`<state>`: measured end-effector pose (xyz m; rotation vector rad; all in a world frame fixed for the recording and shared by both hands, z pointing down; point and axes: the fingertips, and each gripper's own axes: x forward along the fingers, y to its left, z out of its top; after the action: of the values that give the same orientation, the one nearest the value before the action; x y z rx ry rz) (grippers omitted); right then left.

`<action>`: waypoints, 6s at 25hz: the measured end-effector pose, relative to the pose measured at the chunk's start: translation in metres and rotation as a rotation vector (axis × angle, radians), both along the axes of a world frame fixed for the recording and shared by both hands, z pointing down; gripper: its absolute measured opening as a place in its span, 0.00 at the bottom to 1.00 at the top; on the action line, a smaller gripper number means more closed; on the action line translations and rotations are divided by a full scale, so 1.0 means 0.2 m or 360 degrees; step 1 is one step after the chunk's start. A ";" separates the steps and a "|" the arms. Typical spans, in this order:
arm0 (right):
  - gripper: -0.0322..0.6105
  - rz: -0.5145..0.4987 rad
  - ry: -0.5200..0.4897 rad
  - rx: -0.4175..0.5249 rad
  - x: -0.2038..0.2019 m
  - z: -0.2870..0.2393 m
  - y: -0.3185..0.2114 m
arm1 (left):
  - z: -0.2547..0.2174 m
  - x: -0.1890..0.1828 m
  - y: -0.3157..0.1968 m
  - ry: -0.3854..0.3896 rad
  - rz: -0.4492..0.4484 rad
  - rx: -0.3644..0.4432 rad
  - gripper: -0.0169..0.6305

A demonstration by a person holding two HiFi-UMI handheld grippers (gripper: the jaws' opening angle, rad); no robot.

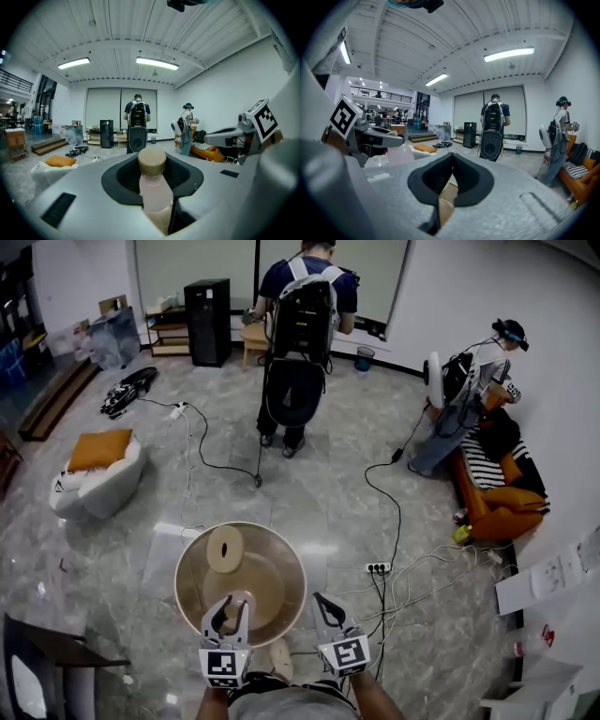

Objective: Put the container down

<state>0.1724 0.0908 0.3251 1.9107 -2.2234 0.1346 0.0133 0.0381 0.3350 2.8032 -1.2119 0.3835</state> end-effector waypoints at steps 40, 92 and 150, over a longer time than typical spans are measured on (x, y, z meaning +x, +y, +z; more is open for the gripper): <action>0.05 -0.0916 -0.0062 -0.0404 -0.46 1.33 -0.97 | 1.31 -0.28 -0.55 -0.0079 -0.0719 -0.0265 0.23; 0.05 -0.0887 -0.0088 -0.0623 -0.41 2.73 -1.08 | 2.75 -0.28 -0.68 -0.0064 -0.0816 -0.0572 0.23; 0.05 -0.0827 -0.0108 -0.0188 -0.25 1.26 -1.23 | 1.16 -0.15 -0.90 0.0066 -0.0748 -0.0069 0.37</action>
<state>0.1225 -0.1544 0.5768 1.2344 -2.6055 0.2420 -0.0162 -0.1418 0.5673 2.3675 -1.7608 0.3081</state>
